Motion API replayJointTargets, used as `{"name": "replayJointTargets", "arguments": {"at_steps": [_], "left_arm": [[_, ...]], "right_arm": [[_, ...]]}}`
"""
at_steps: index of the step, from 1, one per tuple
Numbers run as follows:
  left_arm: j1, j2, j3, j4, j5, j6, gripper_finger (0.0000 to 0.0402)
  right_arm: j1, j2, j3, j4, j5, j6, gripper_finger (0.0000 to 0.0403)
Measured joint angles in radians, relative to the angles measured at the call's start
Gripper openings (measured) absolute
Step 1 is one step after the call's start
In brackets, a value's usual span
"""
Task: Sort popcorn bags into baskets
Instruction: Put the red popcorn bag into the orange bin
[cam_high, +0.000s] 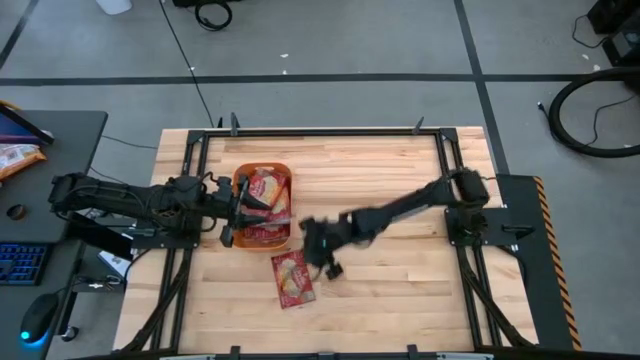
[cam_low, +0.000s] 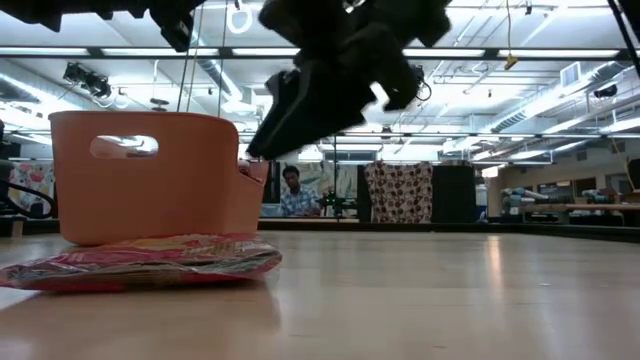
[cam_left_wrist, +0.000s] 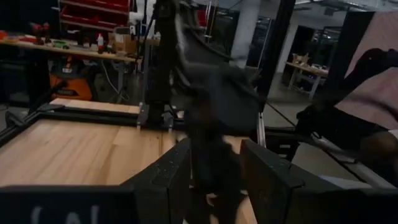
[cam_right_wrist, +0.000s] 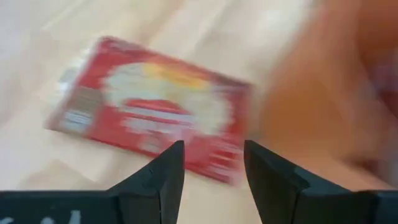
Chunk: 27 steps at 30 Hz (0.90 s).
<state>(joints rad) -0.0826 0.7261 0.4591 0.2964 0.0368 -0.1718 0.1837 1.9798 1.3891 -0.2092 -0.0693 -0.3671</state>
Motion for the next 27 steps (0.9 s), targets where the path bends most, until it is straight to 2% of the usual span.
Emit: {"name": "replayJointTargets", "arguments": {"at_steps": [3, 8, 12, 16, 23, 27], "left_arm": [[0.0, 0.0, 0.0, -0.002, -0.014, -0.033, 0.0144], [0.0, 0.0, 0.0, -0.005, -0.061, -0.08, 0.0144], [0.0, 0.0, 0.0, -0.005, -0.088, -0.087, 0.0144], [0.0, 0.0, 0.0, -0.004, -0.089, -0.085, 0.0144], [0.0, 0.0, 0.0, 0.001, -0.089, -0.079, 0.0144], [0.0, 0.0, 0.0, -0.001, -0.089, -0.078, 0.0144]], "right_arm": [[0.064, 0.054, -0.001, 0.074, 0.044, 0.079, 0.017], [0.126, 0.147, 0.0, 0.298, 0.076, 0.161, 0.017], [0.14, 0.206, 0.002, 0.355, 0.077, 0.191, 0.017], [0.143, 0.223, 0.005, 0.223, 0.117, 0.219, 0.0169], [0.138, 0.12, 0.005, -0.2, 0.316, 0.212, 0.0169], [0.104, 0.05, -0.002, -0.481, 0.472, 0.216, 0.0169]]}}
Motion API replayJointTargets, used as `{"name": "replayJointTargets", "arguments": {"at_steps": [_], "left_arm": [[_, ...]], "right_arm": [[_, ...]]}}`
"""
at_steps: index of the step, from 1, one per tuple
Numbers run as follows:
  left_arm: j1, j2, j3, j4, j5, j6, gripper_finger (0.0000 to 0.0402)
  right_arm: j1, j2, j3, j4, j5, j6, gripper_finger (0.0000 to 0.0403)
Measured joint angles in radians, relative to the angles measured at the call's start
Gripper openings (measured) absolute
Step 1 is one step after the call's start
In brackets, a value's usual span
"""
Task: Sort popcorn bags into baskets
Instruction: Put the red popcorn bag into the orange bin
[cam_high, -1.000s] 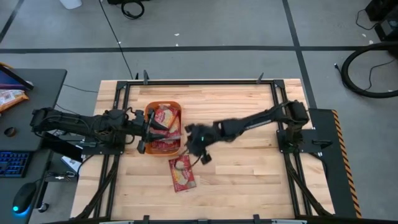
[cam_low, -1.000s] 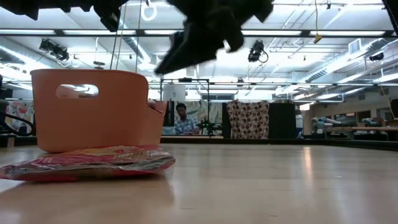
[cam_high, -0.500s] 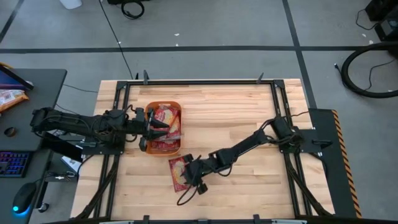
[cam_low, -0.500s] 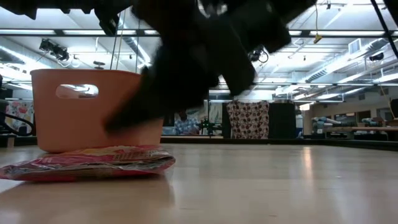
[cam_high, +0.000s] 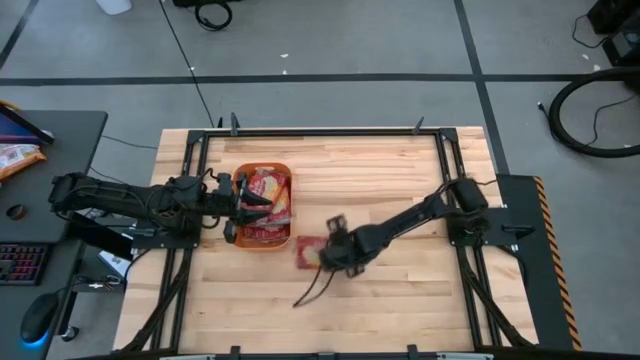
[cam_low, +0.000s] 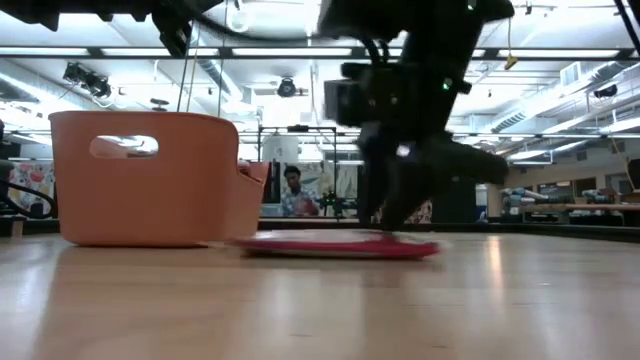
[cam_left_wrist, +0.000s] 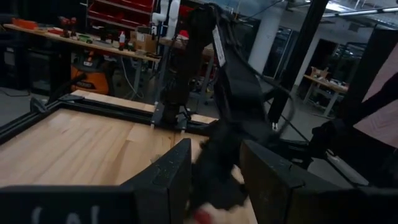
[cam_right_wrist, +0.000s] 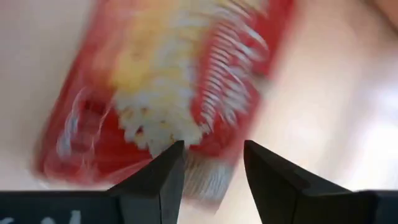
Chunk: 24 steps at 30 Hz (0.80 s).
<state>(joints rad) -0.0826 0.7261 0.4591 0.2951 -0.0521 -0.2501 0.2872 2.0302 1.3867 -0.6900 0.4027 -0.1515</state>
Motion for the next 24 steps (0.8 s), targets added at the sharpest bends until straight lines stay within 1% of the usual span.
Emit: {"name": "replayJointTargets", "arguments": {"at_steps": [2, 4, 6, 8, 11, 14, 19, 24], "left_arm": [[0.0, 0.0, 0.0, -0.002, 0.0, 0.003, 0.0144], [0.0, 0.0, 0.0, -0.005, 0.0, 0.022, 0.0144], [0.0, 0.0, 0.0, -0.005, 0.0, 0.037, 0.0144], [0.0, 0.0, 0.0, -0.005, 0.0, 0.047, 0.0144], [0.0, 0.0, 0.0, -0.011, 0.0, 0.052, 0.0144], [0.0, 0.0, 0.0, -0.03, 0.0, 0.052, 0.0144], [0.0, 0.0, 0.0, -0.04, 0.0, 0.052, 0.0144], [0.0, 0.0, 0.0, -0.039, 0.0, 0.052, 0.0144]], "right_arm": [[-0.016, -0.048, -0.001, -0.072, 0.058, 0.021, 0.0169], [-0.027, -0.098, 0.001, -0.083, 0.081, 0.046, 0.0169], [-0.029, -0.128, 0.001, -0.064, 0.07, 0.065, 0.0169], [-0.024, -0.138, 0.001, -0.044, 0.029, 0.079, 0.0169], [0.001, -0.136, -0.012, -0.035, 0.019, 0.08, 0.0169], [0.05, -0.135, -0.073, -0.02, 0.025, 0.047, 0.0169], [0.111, -0.135, -0.182, -0.007, 0.121, -0.055, 0.0169], [0.119, -0.134, -0.283, 0.138, 0.181, -0.12, 0.0169]]}}
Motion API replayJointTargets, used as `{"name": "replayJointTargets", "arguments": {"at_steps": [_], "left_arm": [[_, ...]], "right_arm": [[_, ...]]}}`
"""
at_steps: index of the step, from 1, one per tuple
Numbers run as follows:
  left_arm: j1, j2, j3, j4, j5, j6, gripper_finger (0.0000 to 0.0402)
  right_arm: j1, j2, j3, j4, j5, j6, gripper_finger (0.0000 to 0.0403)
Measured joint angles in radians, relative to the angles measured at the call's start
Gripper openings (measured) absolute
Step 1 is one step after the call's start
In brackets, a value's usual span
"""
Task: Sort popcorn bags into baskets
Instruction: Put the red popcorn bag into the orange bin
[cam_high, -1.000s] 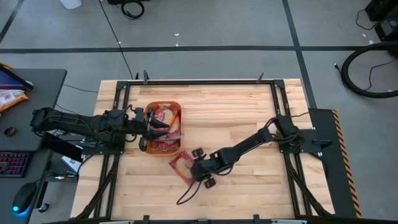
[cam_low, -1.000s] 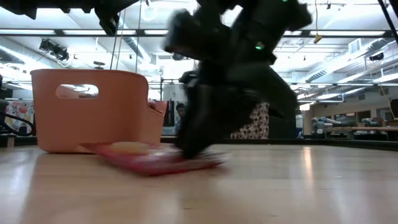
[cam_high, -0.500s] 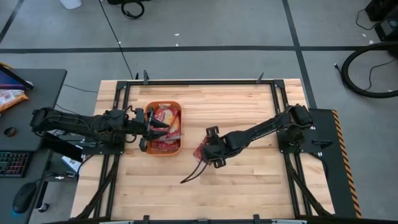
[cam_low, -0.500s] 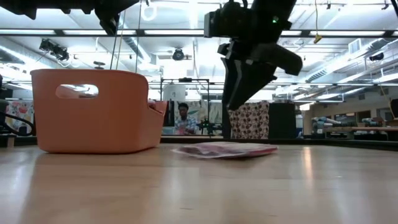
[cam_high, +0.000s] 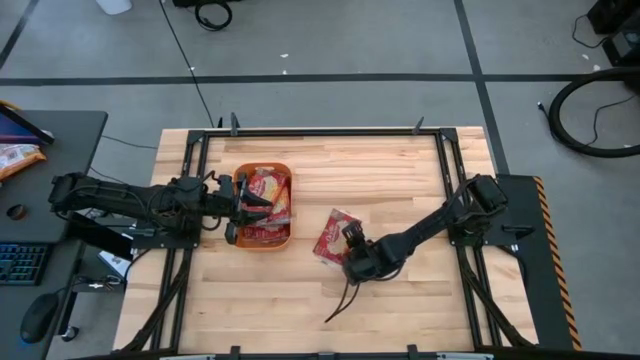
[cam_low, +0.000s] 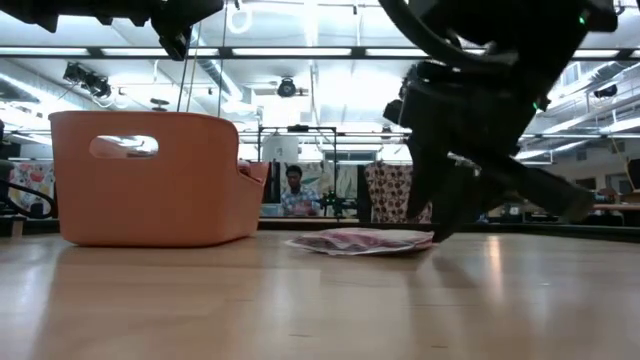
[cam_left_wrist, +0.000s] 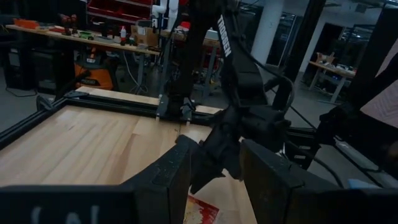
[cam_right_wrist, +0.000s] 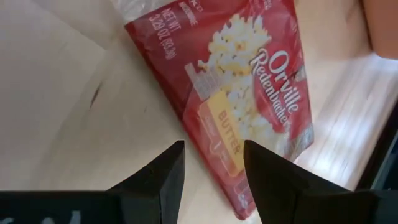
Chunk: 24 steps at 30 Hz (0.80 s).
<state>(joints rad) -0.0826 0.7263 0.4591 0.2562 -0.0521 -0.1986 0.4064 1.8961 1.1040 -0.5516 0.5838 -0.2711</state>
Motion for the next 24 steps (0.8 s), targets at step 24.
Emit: {"name": "replayJointTargets", "arguments": {"at_steps": [24], "left_arm": [[0.0, 0.0, 0.0, 0.001, 0.0, 0.0, 0.0144]], "right_arm": [[-0.084, -0.016, -0.123, 0.278, -0.106, -0.144, 0.0013]]}}
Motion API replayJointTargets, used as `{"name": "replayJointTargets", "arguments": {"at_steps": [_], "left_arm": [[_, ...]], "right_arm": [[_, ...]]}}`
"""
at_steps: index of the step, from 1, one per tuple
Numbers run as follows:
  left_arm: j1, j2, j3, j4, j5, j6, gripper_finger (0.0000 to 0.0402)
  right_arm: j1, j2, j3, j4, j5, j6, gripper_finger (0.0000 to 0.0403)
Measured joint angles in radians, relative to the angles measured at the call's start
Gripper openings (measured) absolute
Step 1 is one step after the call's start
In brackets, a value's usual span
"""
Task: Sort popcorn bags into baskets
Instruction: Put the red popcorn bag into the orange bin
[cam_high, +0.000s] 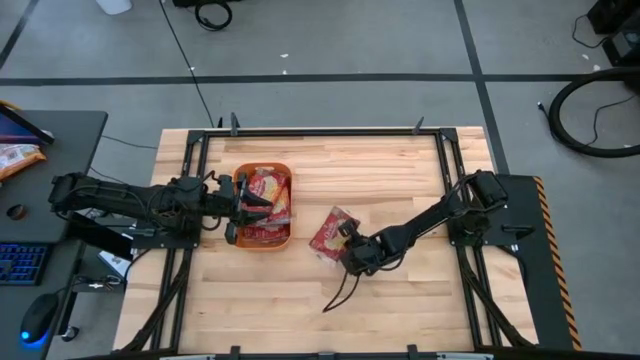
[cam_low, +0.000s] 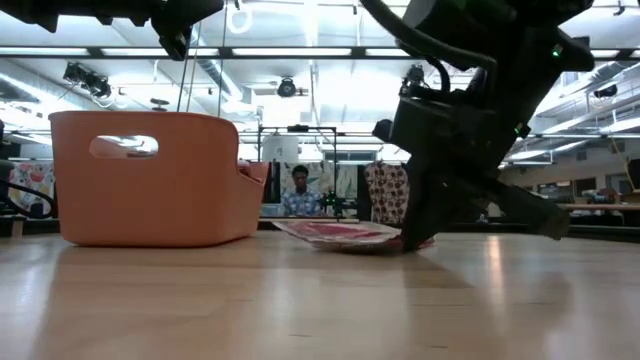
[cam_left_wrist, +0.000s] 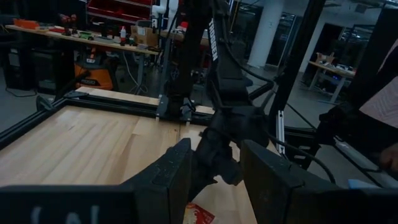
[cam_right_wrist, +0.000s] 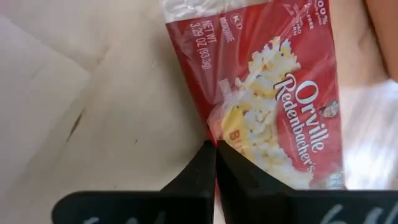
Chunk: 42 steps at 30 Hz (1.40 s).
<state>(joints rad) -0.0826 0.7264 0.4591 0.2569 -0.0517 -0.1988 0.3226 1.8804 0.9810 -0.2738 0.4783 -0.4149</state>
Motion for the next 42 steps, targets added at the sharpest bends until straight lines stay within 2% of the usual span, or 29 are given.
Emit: {"name": "replayJointTargets", "arguments": {"at_steps": [6, 11, 20, 26, 30, 34, 42], "left_arm": [[0.0, 0.0, 0.0, 0.0, 0.0, 0.001, 0.0144], [0.0, 0.002, 0.0, -0.009, 0.003, 0.003, 0.0144], [-0.005, 0.19, -0.001, -0.006, 0.003, 0.057, 0.0147], [-0.048, 0.29, -0.001, 0.058, -0.047, 0.091, 0.0181], [-0.05, 0.265, -0.001, 0.082, -0.076, 0.091, 0.0205], [-0.051, 0.2, 0.001, 0.089, -0.068, 0.082, 0.021], [-0.051, 0.07, 0.0, 0.139, 0.068, 0.072, 0.0207]], "right_arm": [[0.03, -0.087, 0.044, -0.03, 0.135, -0.004, 0.0005], [0.035, -0.167, 0.048, -0.037, 0.17, 0.001, 0.0003], [0.031, -0.24, 0.05, 0.005, 0.208, 0.031, 0.0002], [0.014, -0.265, 0.061, 0.019, 0.232, 0.024, 0.0001], [-0.001, -0.263, 0.117, 0.021, 0.263, -0.026, 0.0001], [-0.033, -0.263, 0.168, 0.041, 0.266, -0.079, 0.0], [-0.112, -0.262, 0.192, 0.215, 0.208, -0.268, 0.0]]}}
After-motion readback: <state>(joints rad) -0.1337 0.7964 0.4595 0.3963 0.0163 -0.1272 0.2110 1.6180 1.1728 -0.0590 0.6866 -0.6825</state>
